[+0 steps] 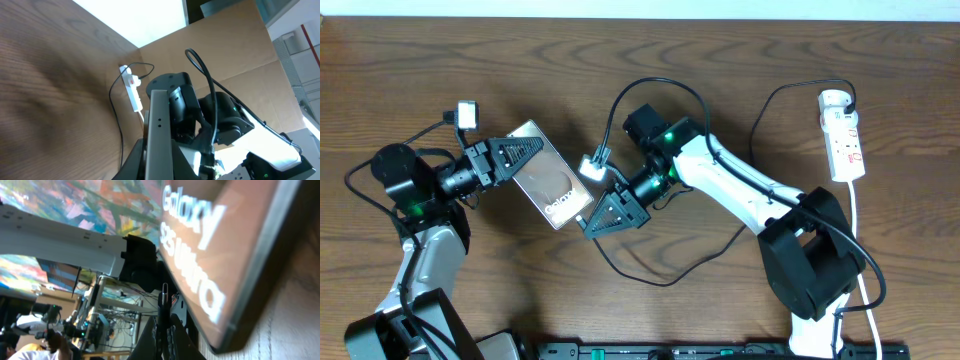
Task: Plug charger to phone and switch on socket
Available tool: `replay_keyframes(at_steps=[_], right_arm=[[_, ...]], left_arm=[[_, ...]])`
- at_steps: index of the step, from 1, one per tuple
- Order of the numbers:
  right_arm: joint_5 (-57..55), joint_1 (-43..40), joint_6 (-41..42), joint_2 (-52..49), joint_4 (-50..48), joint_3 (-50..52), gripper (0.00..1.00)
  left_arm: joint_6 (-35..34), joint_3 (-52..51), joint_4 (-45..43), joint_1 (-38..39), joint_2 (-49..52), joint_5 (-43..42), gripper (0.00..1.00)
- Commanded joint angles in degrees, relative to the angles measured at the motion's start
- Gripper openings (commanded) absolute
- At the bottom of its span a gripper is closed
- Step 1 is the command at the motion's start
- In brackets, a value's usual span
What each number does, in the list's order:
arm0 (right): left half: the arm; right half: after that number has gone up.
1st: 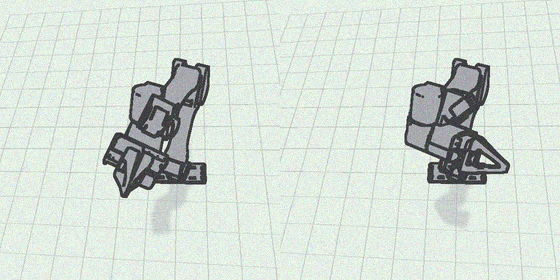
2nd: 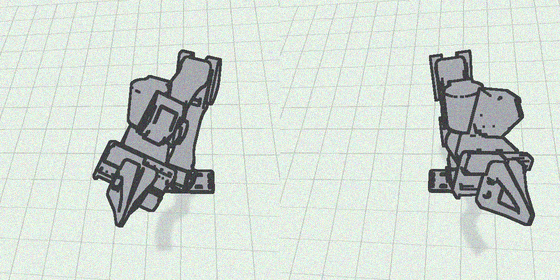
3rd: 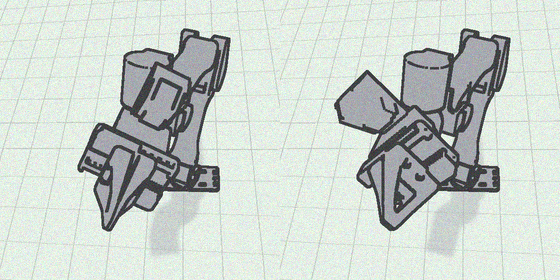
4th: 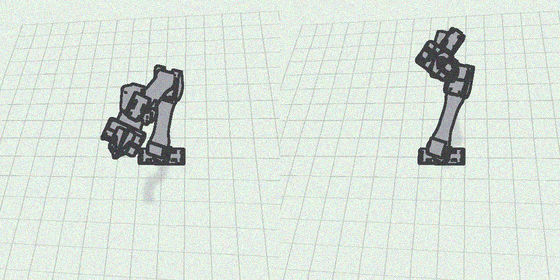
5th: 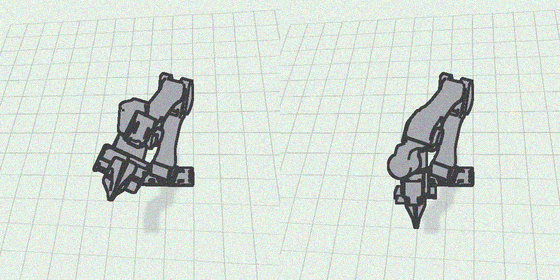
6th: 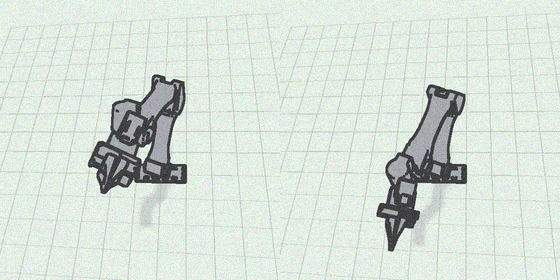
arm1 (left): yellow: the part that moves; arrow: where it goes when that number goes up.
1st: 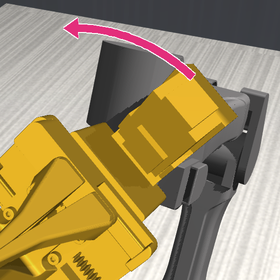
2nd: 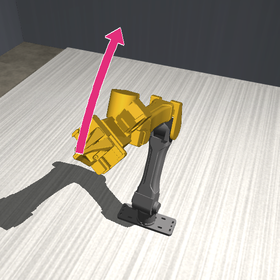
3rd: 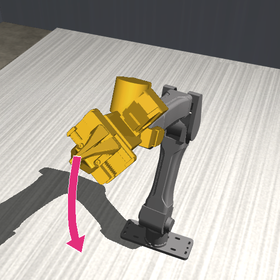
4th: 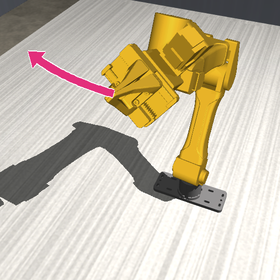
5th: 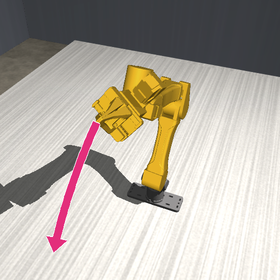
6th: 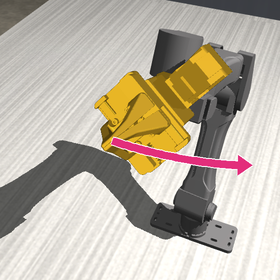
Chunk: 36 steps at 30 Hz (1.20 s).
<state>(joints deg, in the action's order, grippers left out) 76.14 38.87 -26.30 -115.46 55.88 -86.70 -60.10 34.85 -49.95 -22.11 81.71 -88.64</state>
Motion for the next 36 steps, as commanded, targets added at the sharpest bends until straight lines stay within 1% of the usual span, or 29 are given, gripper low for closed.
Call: replay_keyframes(at_steps=[1, 8, 17, 24, 33, 36], right_arm=[[2.9, 1.0, -3.6, 0.0, 0.2, 0.3, 0.01], [2.9, 1.0, -4.7, 0.0, 0.2, 1.3, 0.01], [2.6, 0.8, -10.7, 0.0, 0.2, 1.7, 0.01], [1.9, -0.6, -12.1, -0.1, -1.9, 3.0, 0.01], [7.3, -2.1, -12.2, -3.8, -3.7, 4.2, 0.01], [9.7, -2.1, -13.5, -4.4, -4.2, 4.4, 0.01]], left_arm=[[0.3, 1.0, -0.5, 0.1, -0.1, -1.3, 0.08], [0.2, 1.0, -0.5, 0.0, -0.1, -1.3, 0.08], [0.4, 1.0, -0.5, 0.0, -0.1, -1.4, 0.07], [0.5, 1.0, -0.5, 0.0, -0.1, -1.4, 0.07], [1.2, 1.0, -0.5, 0.0, -0.1, -1.4, 0.07], [1.4, 1.0, -0.5, 0.0, -0.1, -1.4, 0.08]])
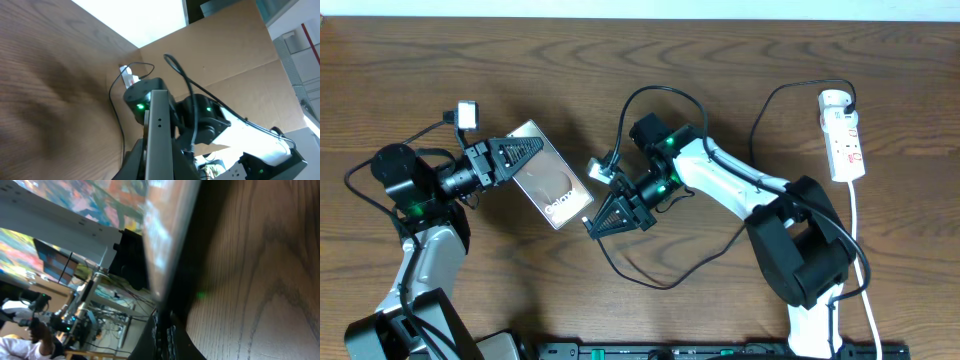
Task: Plug charger to phone and switch on socket
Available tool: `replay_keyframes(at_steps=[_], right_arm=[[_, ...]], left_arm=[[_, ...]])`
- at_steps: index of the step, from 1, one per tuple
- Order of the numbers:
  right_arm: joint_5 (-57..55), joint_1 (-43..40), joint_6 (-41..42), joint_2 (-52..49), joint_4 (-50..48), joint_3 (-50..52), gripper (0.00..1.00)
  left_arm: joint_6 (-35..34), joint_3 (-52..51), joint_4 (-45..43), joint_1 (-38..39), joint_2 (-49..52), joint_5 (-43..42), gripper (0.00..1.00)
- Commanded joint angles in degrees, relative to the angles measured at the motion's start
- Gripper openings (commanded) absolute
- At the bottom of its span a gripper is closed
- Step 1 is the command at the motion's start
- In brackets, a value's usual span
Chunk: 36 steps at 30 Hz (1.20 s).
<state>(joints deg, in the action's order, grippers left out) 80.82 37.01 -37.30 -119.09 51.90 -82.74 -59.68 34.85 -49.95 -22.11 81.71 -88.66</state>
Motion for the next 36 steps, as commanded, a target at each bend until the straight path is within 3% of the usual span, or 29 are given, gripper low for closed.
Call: replay_keyframes(at_steps=[1, 8, 36], right_arm=[[5.3, -0.3, -2.5, -1.0, -0.5, 0.4, 0.01], [7.5, -0.2, -2.4, -1.2, 0.2, 0.4, 0.01], [4.5, 2.3, -2.4, -1.2, 1.2, 0.4, 0.01]], left_arm=[[1.3, 1.0, -0.5, 0.0, -0.1, -1.4, 0.07], [3.8, 1.0, -0.5, 0.0, -0.1, -1.4, 0.07], [2.0, 1.0, -0.3, 3.2, -0.1, -1.4, 0.08]])
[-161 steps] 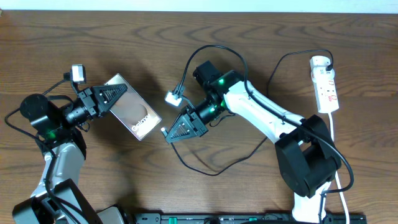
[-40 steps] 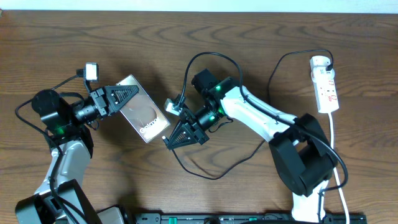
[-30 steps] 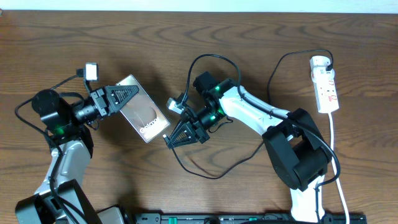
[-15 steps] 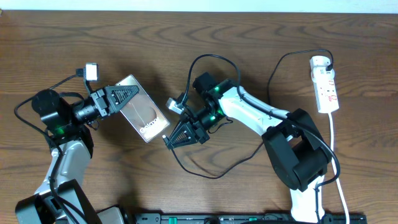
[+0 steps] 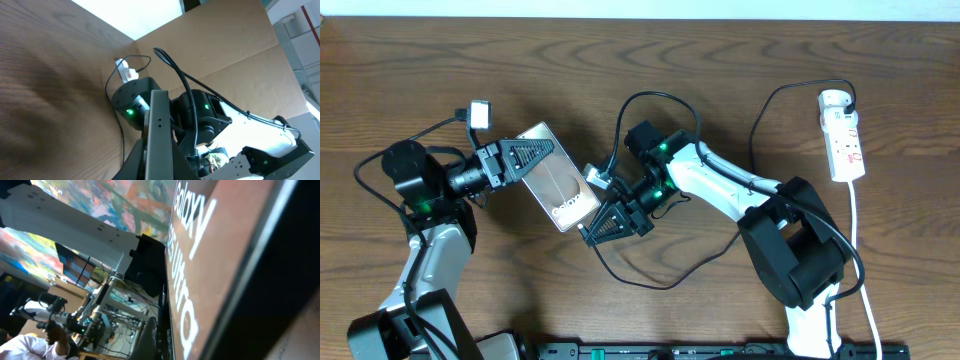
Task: Plug charger to phone and switch on socket
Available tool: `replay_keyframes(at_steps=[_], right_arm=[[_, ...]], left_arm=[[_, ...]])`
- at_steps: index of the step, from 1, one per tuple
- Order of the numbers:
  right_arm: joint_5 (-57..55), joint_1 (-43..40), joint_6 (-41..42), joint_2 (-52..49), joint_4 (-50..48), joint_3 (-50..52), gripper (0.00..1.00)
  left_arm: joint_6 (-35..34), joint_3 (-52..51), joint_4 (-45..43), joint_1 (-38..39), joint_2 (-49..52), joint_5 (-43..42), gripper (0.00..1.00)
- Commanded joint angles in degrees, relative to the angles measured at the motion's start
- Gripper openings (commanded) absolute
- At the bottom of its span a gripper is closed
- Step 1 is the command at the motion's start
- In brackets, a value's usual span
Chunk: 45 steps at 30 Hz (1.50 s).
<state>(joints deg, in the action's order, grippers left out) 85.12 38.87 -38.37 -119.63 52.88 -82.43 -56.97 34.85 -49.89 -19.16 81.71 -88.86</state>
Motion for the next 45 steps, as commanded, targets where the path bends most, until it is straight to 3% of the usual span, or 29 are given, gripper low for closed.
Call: replay_keyframes(at_steps=[1, 45], right_arm=[[0.1, 0.4, -1.3, -0.6, 0.3, 0.1, 0.01], [0.1, -1.3, -1.3, -0.6, 0.9, 0.0, 0.01]], left_arm=[[-0.7, 1.0, -0.4, 0.2, -0.1, -1.2, 0.07], [2.0, 1.0, 1.2, 0.2, -0.1, -1.2, 0.07]])
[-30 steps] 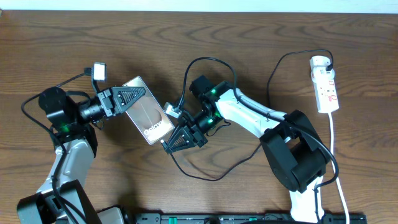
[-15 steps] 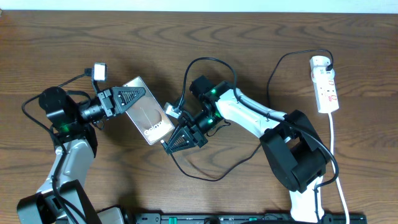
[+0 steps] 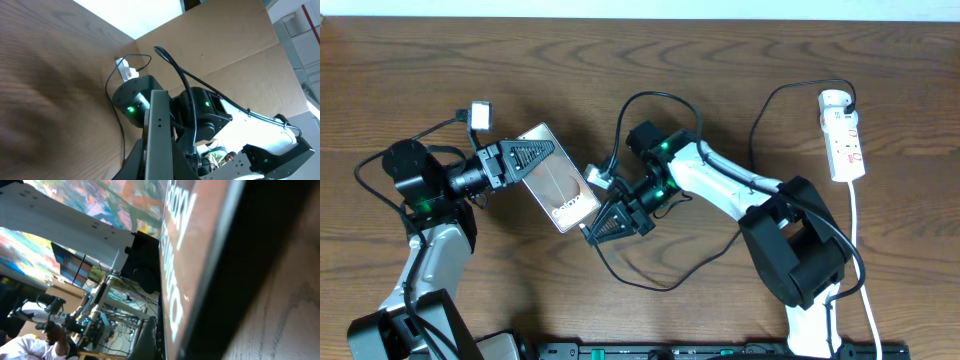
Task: Plug charger to phone and switch on socket
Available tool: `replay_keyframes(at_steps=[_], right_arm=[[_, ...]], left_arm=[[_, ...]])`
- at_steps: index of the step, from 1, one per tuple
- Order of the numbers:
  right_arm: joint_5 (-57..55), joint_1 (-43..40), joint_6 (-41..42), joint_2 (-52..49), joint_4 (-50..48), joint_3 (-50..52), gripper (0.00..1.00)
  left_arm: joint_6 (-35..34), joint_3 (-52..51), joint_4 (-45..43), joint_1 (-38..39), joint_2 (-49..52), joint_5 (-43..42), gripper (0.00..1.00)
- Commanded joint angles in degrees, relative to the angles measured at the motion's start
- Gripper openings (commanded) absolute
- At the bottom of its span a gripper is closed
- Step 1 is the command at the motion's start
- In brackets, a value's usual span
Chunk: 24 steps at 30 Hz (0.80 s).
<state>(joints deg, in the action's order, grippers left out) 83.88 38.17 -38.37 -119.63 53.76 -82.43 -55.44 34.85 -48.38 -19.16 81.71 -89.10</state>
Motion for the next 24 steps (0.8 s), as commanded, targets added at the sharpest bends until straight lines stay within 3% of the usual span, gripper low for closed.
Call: replay_keyframes(at_steps=[1, 24], right_arm=[[1.4, -0.6, -1.3, -0.6, 0.0, 0.0, 0.01], [2.2, -0.7, -1.3, -0.6, -0.4, -0.4, 0.01]], left_arm=[[0.6, 1.0, -0.3, 0.2, -0.1, -1.0, 0.08], [1.8, 0.0, -0.3, 0.2, -0.1, -1.0, 0.07]])
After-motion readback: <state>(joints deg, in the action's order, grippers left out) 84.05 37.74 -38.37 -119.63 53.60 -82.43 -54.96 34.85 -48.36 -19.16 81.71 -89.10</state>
